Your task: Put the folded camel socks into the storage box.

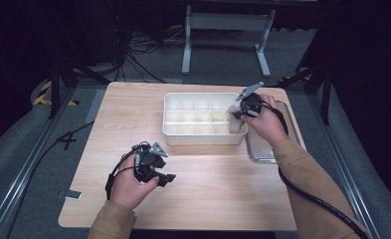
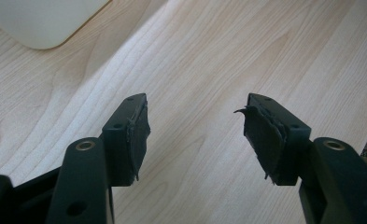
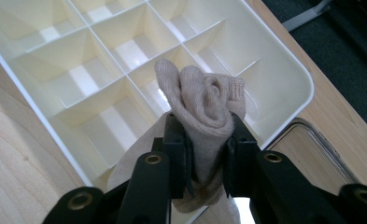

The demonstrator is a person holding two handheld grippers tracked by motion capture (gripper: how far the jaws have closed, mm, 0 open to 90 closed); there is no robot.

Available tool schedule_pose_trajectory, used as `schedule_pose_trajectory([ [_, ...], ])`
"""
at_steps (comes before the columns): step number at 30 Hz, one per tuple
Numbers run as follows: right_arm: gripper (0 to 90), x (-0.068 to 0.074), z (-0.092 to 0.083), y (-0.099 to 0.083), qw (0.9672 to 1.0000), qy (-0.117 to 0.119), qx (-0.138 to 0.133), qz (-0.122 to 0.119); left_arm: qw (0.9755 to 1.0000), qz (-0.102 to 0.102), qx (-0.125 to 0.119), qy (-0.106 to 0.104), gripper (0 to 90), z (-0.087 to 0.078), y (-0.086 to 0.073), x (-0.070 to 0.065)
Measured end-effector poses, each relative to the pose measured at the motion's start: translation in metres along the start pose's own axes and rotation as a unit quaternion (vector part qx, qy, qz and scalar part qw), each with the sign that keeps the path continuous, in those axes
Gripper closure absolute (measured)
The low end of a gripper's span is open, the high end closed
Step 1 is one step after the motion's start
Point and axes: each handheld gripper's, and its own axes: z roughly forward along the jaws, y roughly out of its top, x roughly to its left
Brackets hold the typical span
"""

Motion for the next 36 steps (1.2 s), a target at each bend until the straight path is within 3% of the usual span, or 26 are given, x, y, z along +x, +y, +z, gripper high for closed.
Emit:
schedule_pose_trajectory([
  [2, 74.5, 0.003, 0.006, -0.003, 0.9998, -0.007, 0.011, -0.013, 1.0000, -0.001, 0.001, 0.000, 40.9, 0.000, 0.000, 0.000],
  [10, 73.7, 0.007, 0.017, -0.010, 0.9994, -0.010, 0.023, -0.022, 1.0000, -0.003, 0.003, 0.000, 40.8, 0.001, 0.000, 0.000],
  [19, 72.3, 0.014, 0.028, -0.018, 0.9987, 0.021, 0.044, 0.014, 0.9999, -0.006, 0.010, 0.003, 40.6, 0.001, 0.000, 0.001],
  [26, 73.1, 0.016, 0.034, -0.021, 0.9951, 0.035, 0.085, 0.038, 0.9999, -0.006, 0.008, 0.002, 40.4, 0.003, -0.001, 0.000],
  [31, 72.5, 0.015, 0.035, -0.021, 0.9936, 0.040, 0.092, 0.053, 0.9999, -0.005, 0.009, 0.000, 40.2, 0.004, 0.000, 0.000],
  [36, 60.6, 0.011, 0.031, -0.017, 0.9934, 0.049, 0.083, 0.062, 0.9999, -0.006, 0.009, 0.002, 39.7, 0.004, -0.001, 0.001],
])
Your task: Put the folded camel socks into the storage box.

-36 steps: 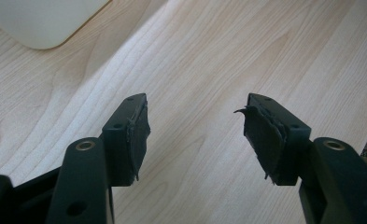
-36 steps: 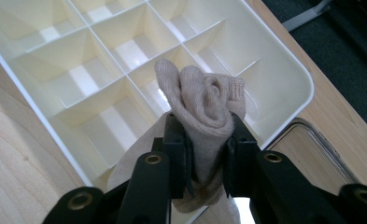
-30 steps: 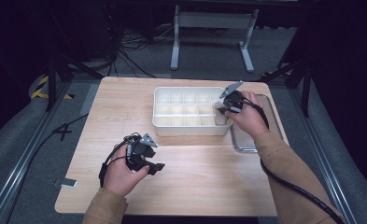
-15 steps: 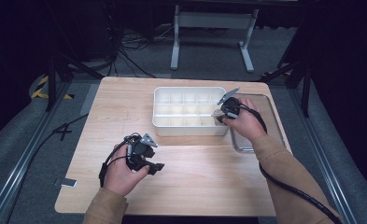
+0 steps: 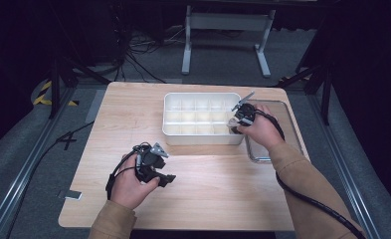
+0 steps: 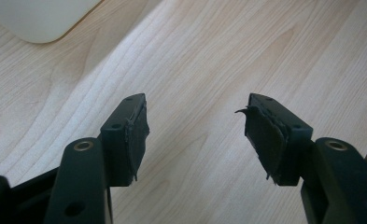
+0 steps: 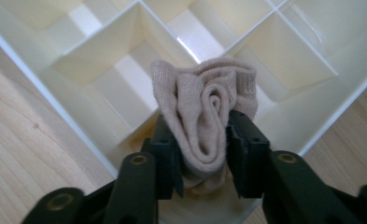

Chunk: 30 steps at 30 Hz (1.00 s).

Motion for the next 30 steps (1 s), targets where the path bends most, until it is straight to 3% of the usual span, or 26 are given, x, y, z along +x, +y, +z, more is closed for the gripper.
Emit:
schedule_pose_trajectory([
  [3, 57.7, -0.003, -0.006, 0.004, 0.9993, 0.007, -0.030, 0.022, 1.0000, -0.003, -0.002, 0.000, 39.5, -0.002, -0.001, 0.001],
  [8, 64.9, -0.005, -0.005, 0.007, 0.9987, 0.011, -0.034, 0.038, 1.0000, 0.001, 0.000, 0.003, 39.5, 0.000, 0.000, 0.001],
  [15, 73.4, -0.006, 0.001, 0.006, 0.9989, 0.019, -0.002, 0.043, 1.0000, 0.000, 0.000, -0.001, 39.3, 0.000, -0.001, 0.001],
  [30, 75.0, -0.005, 0.024, 0.003, 0.9973, 0.023, 0.048, 0.052, 1.0000, -0.001, 0.003, 0.001, 39.3, 0.000, -0.001, 0.001],
])
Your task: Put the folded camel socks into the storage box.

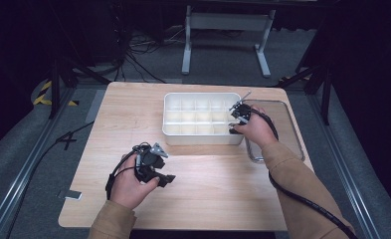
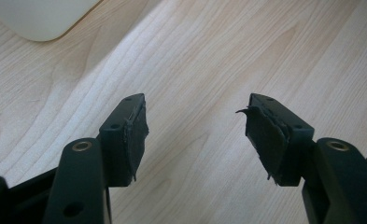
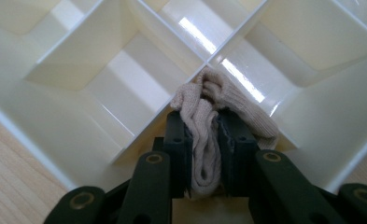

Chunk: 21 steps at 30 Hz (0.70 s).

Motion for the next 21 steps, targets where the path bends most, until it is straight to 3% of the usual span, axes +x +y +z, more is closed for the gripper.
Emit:
schedule_pose_trajectory([
  [11, 72.3, 0.001, 0.004, 0.004, 0.9998, -0.004, 0.018, 0.011, 1.0000, 0.001, -0.002, -0.001, 39.3, -0.001, -0.001, 0.000],
  [18, 65.6, -0.002, -0.006, -0.003, 0.9996, 0.012, -0.016, 0.020, 1.0000, 0.001, -0.003, -0.002, 39.1, -0.002, -0.001, 0.000],
  [20, 54.7, -0.001, -0.013, -0.004, 0.9989, 0.017, -0.030, 0.033, 1.0000, 0.002, -0.002, -0.001, 39.0, -0.001, 0.000, 0.000],
  [21, 54.9, -0.001, -0.018, -0.006, 0.9984, 0.020, -0.037, 0.038, 1.0000, 0.004, -0.002, 0.000, 38.9, -0.001, 0.001, 0.000],
])
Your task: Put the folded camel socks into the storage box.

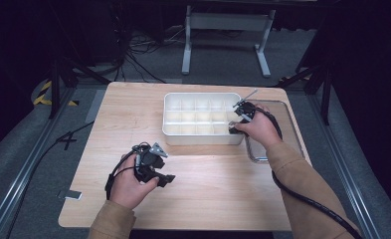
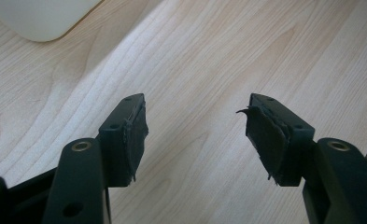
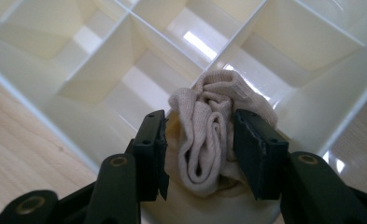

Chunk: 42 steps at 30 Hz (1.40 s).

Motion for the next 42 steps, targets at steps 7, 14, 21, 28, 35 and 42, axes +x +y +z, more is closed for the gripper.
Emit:
schedule_pose_trajectory([
  [7, 53.6, 0.003, -0.030, -0.009, 0.9972, -0.009, -0.073, -0.016, 1.0000, 0.001, -0.004, -0.005, 38.9, -0.001, 0.002, 0.000],
  [14, 52.1, 0.014, -0.059, -0.029, 0.9880, 0.014, -0.147, -0.046, 0.9999, 0.000, -0.001, -0.011, 39.2, -0.001, 0.002, 0.000],
  [21, 50.6, 0.025, -0.082, -0.049, 0.9811, 0.036, -0.178, -0.067, 0.9997, 0.000, -0.015, -0.020, 39.2, -0.008, 0.003, 0.000],
  [28, 48.1, 0.032, -0.094, -0.069, 0.9762, 0.047, -0.195, -0.083, 0.9994, 0.000, -0.022, -0.026, 38.9, -0.013, 0.000, 0.001],
  [35, 44.0, 0.056, -0.089, -0.091, 0.9757, 0.053, -0.172, -0.125, 0.9994, 0.003, -0.019, -0.029, 38.7, -0.013, 0.001, 0.000],
  [42, 40.7, 0.073, -0.081, -0.108, 0.9748, 0.063, -0.175, -0.123, 0.9994, 0.001, -0.014, -0.032, 37.2, -0.014, 0.001, -0.002],
])
